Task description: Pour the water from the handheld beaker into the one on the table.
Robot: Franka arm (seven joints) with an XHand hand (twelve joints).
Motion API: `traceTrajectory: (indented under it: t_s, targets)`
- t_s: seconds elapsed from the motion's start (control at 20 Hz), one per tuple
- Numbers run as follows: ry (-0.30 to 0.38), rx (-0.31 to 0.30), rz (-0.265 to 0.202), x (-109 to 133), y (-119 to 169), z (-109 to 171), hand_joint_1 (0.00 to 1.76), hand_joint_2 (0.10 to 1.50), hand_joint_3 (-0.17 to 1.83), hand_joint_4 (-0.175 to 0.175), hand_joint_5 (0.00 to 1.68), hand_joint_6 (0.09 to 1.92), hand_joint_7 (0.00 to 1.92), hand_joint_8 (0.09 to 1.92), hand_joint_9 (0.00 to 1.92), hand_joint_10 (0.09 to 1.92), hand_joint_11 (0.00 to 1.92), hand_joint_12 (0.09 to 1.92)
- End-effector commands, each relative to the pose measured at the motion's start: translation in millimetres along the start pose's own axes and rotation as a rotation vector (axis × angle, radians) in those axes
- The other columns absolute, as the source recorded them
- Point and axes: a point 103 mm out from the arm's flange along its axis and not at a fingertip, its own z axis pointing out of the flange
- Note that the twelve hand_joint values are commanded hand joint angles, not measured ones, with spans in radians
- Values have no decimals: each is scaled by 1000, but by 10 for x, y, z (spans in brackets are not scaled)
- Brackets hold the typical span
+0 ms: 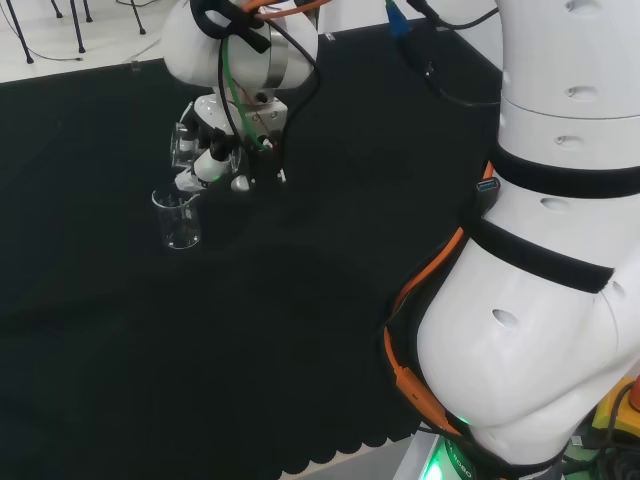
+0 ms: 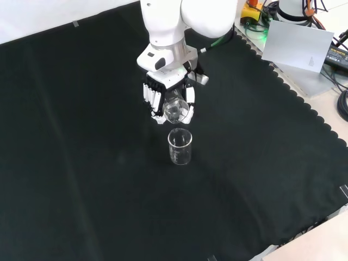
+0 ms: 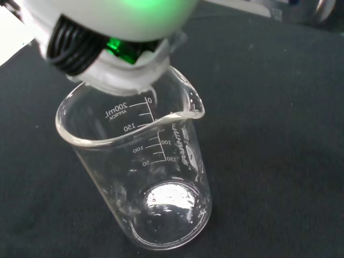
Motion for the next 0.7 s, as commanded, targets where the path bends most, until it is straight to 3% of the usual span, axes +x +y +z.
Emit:
traceTrajectory:
  t_s: [0.05,0.5,0.7]
  targets:
    - [7,3,-21,-64,25,23,1131,656,646,175,1298,626,1768,87,1677,136,1241,859]
    - [-48,11,-17,-129,29,14,1131,656,646,175,1297,627,1767,87,1677,136,1241,861]
    - [-84,19,-22,-15,34,57,1131,657,645,175,1296,628,1767,87,1677,136,1241,862]
